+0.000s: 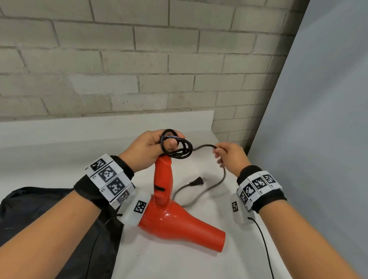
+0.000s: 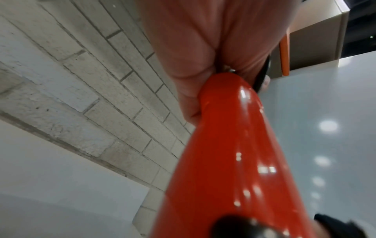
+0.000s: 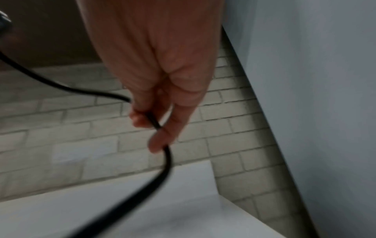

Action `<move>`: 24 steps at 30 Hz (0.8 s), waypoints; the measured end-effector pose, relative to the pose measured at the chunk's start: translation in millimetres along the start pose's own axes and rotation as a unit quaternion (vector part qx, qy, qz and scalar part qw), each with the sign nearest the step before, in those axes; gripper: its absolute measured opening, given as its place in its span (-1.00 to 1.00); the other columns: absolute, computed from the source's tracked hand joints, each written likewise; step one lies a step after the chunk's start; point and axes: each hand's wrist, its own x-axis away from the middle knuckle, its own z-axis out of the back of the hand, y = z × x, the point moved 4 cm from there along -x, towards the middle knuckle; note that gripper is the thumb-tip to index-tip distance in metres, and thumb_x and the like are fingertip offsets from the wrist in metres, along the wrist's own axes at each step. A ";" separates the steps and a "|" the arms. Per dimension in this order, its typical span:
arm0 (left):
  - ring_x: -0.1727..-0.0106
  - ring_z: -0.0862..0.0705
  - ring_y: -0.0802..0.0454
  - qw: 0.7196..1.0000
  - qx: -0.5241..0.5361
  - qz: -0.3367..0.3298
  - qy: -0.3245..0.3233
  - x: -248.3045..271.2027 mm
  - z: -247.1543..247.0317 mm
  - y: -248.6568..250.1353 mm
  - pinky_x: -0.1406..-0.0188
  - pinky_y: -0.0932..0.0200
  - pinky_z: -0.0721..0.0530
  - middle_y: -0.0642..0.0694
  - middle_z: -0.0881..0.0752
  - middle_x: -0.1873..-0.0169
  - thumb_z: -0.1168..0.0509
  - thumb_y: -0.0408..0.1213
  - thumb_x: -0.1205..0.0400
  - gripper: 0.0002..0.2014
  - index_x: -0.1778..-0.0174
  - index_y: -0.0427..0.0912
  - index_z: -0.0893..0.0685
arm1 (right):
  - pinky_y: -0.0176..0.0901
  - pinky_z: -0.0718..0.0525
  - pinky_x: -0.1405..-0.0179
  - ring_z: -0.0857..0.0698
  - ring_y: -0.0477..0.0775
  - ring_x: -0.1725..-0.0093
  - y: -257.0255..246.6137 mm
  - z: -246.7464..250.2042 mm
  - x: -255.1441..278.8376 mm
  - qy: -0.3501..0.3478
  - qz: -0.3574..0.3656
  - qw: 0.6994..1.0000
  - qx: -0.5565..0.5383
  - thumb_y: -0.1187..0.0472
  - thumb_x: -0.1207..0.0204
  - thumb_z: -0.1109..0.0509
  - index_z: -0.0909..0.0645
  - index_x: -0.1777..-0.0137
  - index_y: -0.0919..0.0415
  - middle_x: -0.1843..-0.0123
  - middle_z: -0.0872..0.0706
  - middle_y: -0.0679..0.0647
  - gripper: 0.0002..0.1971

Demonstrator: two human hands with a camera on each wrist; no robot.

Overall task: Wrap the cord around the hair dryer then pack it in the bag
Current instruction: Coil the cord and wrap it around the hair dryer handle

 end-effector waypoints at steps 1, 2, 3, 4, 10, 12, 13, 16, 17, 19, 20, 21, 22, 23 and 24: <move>0.29 -0.61 0.33 1.000 0.004 0.003 -0.004 0.5 0.6 0.1 0.20 0.48 -0.57 0.25 -0.74 0.34 -0.36 0.43 -0.14 -0.45 0.14 0.12 -0.68 | -0.48 -0.51 0.57 -0.50 0.00 0.42 8.0 4.3 -2.8 0.016 -0.033 0.999 0.008 0.38 -0.61 -0.13 -0.57 0.18 0.25 0.27 -0.57 0.16 -0.79; 0.29 -0.61 0.33 1.000 0.000 0.006 -0.007 0.8 0.6 -0.4 0.21 0.49 -0.56 0.25 -0.73 0.34 -0.36 0.41 -0.16 -0.45 0.11 0.10 -0.68 | -0.42 -0.54 0.52 -0.51 0.01 0.42 11.4 6.4 -3.7 0.020 -0.059 0.998 0.023 0.39 -0.60 -0.12 -0.57 0.15 0.28 0.21 -0.59 0.23 -0.80; 0.29 -0.60 0.33 1.000 -0.006 0.009 -0.009 0.4 -0.5 -0.7 0.20 0.48 -0.56 0.25 -0.73 0.35 -0.37 0.36 -0.23 -0.51 0.10 0.10 -0.67 | -0.32 -0.59 0.41 -0.56 0.04 0.38 13.8 5.2 -5.3 0.010 -0.080 0.995 0.053 0.41 -0.60 -0.12 -0.59 0.10 0.31 0.14 -0.61 0.28 -0.80; 0.29 -0.59 0.33 1.000 -0.009 0.014 -0.010 -0.2 -2.1 -1.2 0.20 0.45 -0.55 0.25 -0.72 0.35 -0.37 0.25 -0.32 -0.62 0.09 0.10 -0.67 | -0.22 -0.63 0.25 -0.64 0.11 0.25 12.4 2.1 -4.2 -0.012 -0.096 0.990 0.105 0.43 -0.59 -0.11 -0.60 0.02 0.34 0.04 -0.65 0.32 -0.79; 0.26 -0.63 0.28 1.000 -0.025 0.015 0.001 -5.6 -16.9 2.6 0.19 0.43 -0.59 0.12 -0.71 0.27 -0.31 -0.08 -0.47 -0.84 0.08 0.02 -0.64 | -0.50 -0.31 -0.22 -0.52 -0.05 -0.32 -53.2 -25.4 25.7 -0.147 0.133 0.970 0.137 0.36 -0.54 -0.30 -0.40 -0.46 0.14 -0.41 -0.54 0.07 -0.53; 0.29 -0.63 0.30 0.999 -0.037 0.013 0.009 -5.3 -17.2 3.5 0.24 0.45 -0.59 0.01 -0.69 0.24 -0.33 -0.12 -0.52 -0.84 0.02 -0.04 -0.63 | -0.61 -0.46 0.04 -0.59 -0.28 0.02 -61.8 -31.4 29.6 -0.176 0.156 0.967 0.093 0.35 -0.54 -0.30 -0.53 -0.33 0.17 -0.14 -0.66 -0.03 -0.65; 0.33 -0.62 0.33 0.999 -0.044 0.012 0.013 -5.2 -16.5 3.9 0.28 0.48 -0.57 0.00 -0.69 0.24 -0.29 -0.20 -0.56 -0.85 -0.01 -0.08 -0.62 | -0.56 -0.51 0.08 -0.58 -0.34 0.13 -61.8 -32.4 29.5 -0.179 0.158 0.968 0.073 0.36 -0.56 -0.28 -0.58 -0.22 0.15 0.00 -0.68 -0.07 -0.73; 0.42 -0.60 0.38 0.997 -0.076 0.012 0.026 -4.7 -14.1 3.7 0.36 0.53 -0.52 0.04 -0.68 0.26 -0.25 -0.31 -0.59 -0.85 -0.05 -0.11 -0.61 | -0.19 -0.58 0.01 -0.61 -0.19 0.26 -54.0 -28.3 25.7 -0.143 0.138 0.980 -0.012 0.44 -0.60 -0.13 -0.59 0.10 0.14 0.28 -0.65 -0.02 -0.74; 0.43 -0.59 0.38 0.996 -0.084 0.012 0.030 -5.0 -13.9 3.5 0.37 0.53 -0.52 0.06 -0.68 0.26 -0.25 -0.32 -0.59 -0.85 -0.05 -0.09 -0.61 | -0.09 -0.58 0.00 -0.59 -0.11 0.27 -52.3 -25.9 24.6 -0.121 0.132 0.983 -0.042 0.48 -0.60 -0.09 -0.56 0.17 0.12 0.32 -0.61 0.01 -0.69; 0.41 -0.58 0.36 0.995 -0.092 0.013 0.036 -5.7 -14.7 3.7 0.36 0.51 -0.53 0.07 -0.67 0.25 -0.26 -0.33 -0.59 -0.86 -0.02 -0.05 -0.60 | -0.07 -0.58 0.06 -0.54 -0.04 0.31 -53.5 -22.3 24.7 -0.075 0.127 0.983 -0.109 0.52 -0.60 -0.04 -0.53 0.22 0.08 0.34 -0.54 0.04 -0.62; 0.40 -0.58 0.33 0.995 -0.095 0.015 0.038 -6.1 -15.4 3.7 0.36 0.50 -0.54 0.08 -0.67 0.26 -0.25 -0.33 -0.59 -0.86 -0.01 -0.03 -0.59 | -0.14 -0.60 0.11 -0.53 -0.05 0.32 -55.0 -21.6 25.3 -0.054 0.127 0.981 -0.137 0.53 -0.60 -0.02 -0.52 0.23 0.09 0.34 -0.51 0.04 -0.62; 0.39 -0.58 0.27 0.994 -0.098 0.017 0.041 -6.7 -16.2 3.8 0.37 0.49 -0.54 0.07 -0.67 0.26 -0.26 -0.32 -0.59 -0.86 0.00 -0.01 -0.59 | -0.24 -0.61 0.16 -0.52 -0.06 0.32 -56.3 -20.8 25.9 -0.034 0.128 0.978 -0.161 0.53 -0.60 -0.01 -0.51 0.22 0.10 0.34 -0.50 0.04 -0.62; 0.40 -0.58 0.24 0.994 -0.098 0.021 0.044 -6.6 -16.7 4.1 0.40 0.48 -0.54 0.06 -0.67 0.28 -0.26 -0.32 -0.59 -0.86 0.01 0.01 -0.59 | -0.33 -0.62 0.21 -0.51 -0.08 0.33 -57.4 -19.8 27.0 -0.017 0.127 0.975 -0.182 0.53 -0.61 0.00 -0.50 0.21 0.12 0.33 -0.49 0.04 -0.63; 0.45 -0.55 0.25 0.994 -0.097 0.025 0.046 -6.6 -16.9 4.2 0.44 0.47 -0.54 0.05 -0.66 0.32 -0.26 -0.32 -0.59 -0.86 0.01 0.00 -0.60 | -0.37 -0.63 0.24 -0.52 -0.09 0.33 -57.6 -18.3 27.2 0.002 0.123 0.972 -0.201 0.52 -0.62 0.01 -0.49 0.19 0.14 0.33 -0.48 0.04 -0.65; 0.51 -0.53 0.27 0.994 -0.099 0.028 0.046 -6.4 -17.1 4.5 0.47 0.46 -0.52 0.05 -0.65 0.35 -0.26 -0.32 -0.59 -0.86 0.00 -0.01 -0.60 | -0.37 -0.65 0.23 -0.53 -0.09 0.33 -56.7 -16.0 26.7 0.020 0.117 0.969 -0.215 0.51 -0.63 0.02 -0.49 0.17 0.14 0.32 -0.47 0.05 -0.65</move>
